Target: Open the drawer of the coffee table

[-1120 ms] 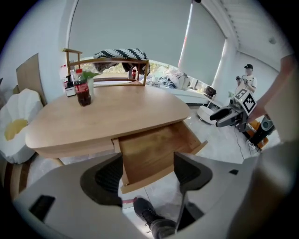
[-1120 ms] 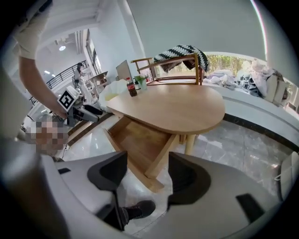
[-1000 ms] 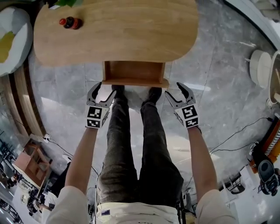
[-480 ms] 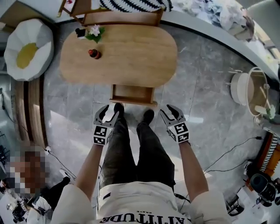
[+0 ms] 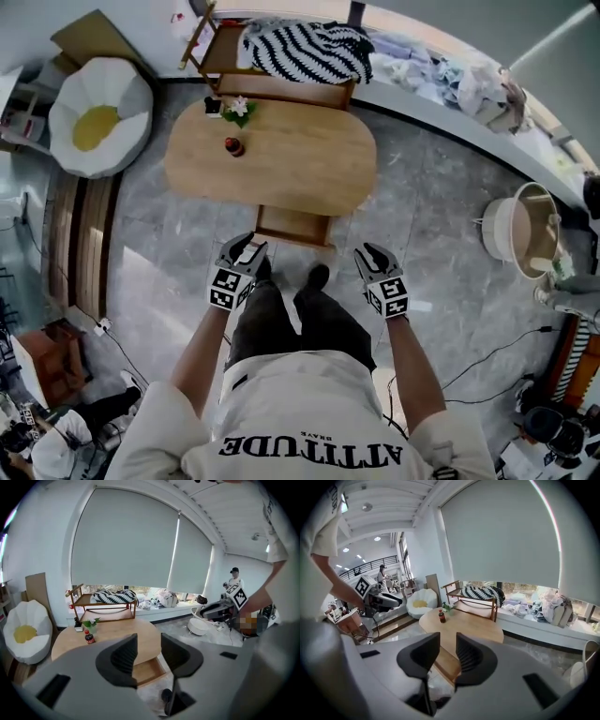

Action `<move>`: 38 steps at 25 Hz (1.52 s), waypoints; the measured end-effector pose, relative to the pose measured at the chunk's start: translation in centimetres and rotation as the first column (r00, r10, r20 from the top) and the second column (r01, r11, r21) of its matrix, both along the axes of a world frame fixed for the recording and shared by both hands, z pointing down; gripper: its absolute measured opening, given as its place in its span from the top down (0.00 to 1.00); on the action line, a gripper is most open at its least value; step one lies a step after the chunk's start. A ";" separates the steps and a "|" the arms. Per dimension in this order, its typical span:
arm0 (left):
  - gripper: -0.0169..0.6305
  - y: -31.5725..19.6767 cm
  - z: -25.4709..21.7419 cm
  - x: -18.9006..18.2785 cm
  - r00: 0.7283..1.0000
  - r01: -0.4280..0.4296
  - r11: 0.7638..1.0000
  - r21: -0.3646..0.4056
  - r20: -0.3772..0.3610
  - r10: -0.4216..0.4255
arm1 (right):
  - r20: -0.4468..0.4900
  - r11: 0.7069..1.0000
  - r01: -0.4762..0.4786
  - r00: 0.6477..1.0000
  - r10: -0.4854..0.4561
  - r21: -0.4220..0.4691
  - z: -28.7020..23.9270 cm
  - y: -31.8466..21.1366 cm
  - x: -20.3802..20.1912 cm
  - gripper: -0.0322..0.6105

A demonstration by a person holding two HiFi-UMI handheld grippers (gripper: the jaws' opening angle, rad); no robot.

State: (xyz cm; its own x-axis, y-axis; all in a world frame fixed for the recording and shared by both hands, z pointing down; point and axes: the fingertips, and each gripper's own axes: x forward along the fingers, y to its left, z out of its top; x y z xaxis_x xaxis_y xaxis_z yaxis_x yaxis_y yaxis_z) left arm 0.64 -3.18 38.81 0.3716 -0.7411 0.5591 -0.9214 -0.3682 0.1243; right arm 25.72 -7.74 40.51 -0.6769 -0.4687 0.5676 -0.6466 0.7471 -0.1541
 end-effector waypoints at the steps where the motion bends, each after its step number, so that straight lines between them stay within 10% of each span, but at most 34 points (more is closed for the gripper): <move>1: 0.71 0.2 -0.5 0.1 1.000 -0.010 1.000 0.009 0.007 0.010 | 0.008 1.000 -0.011 1.000 0.011 0.008 -0.8 0.1 0.0 0.77; 18: 0.86 6.3 -6.4 -4.6 0.994 0.046 0.999 0.024 -0.100 -0.044 | -0.024 0.991 -0.055 0.998 0.059 0.121 -7.6 5.3 -4.3 0.86; 38: 0.93 13.2 -16.4 -6.8 0.977 -0.116 0.978 0.174 -0.160 0.144 | 0.062 0.961 -0.116 0.993 0.103 0.252 -16.5 15.4 -9.9 0.92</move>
